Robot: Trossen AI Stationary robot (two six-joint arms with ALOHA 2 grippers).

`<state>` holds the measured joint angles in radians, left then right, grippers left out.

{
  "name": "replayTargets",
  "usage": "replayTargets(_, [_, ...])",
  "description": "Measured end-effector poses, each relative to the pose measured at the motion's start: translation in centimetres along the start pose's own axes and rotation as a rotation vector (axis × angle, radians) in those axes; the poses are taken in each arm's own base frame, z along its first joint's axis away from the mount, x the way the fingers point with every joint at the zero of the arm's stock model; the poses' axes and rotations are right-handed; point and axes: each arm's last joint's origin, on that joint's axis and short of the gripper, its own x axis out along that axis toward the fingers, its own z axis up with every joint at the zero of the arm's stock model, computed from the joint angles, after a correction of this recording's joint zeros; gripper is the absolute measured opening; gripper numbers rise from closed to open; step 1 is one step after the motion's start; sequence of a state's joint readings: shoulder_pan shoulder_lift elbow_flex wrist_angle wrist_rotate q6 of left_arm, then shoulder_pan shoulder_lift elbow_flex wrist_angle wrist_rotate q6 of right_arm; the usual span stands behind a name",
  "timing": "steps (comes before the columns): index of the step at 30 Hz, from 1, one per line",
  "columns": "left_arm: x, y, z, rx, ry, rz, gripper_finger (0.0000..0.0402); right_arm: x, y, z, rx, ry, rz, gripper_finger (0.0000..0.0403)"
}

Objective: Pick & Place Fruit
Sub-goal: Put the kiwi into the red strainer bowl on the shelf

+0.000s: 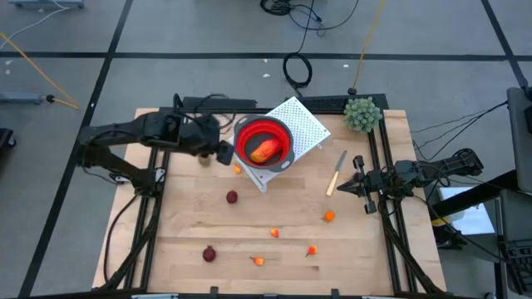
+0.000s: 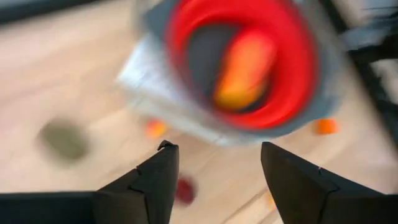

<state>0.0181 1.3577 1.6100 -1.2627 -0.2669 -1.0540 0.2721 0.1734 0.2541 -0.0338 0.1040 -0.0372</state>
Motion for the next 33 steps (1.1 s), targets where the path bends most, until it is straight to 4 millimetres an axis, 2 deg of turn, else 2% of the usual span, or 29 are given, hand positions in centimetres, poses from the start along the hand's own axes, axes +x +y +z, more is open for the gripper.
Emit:
replayTargets(6, [-0.4,2.7,-1.2,-0.175,0.074,0.295,0.0189,0.0,0.0,0.0,0.000,0.001,0.000,0.0000])
replayTargets(12, [0.3,3.6,-1.2,-0.226,0.078,0.325,0.0156,0.0,0.0,0.0,0.000,0.000,0.000,0.0000])
replayTargets(18, [2.0,5.1,-1.5,-0.255,0.134,0.391,0.0129,0.0,0.0,0.0,0.000,0.001,0.000,0.0000])
replayTargets(26, [4.8,8.7,-2.5,-0.332,0.171,0.500,0.0120,0.0,0.0,0.0,0.003,0.000,0.000,0.0000])
replayTargets(33, [7.5,11.7,-3.1,-0.419,0.139,0.404,0.0120,0.0,0.0,0.0,0.060,0.001,0.000,0.0000])
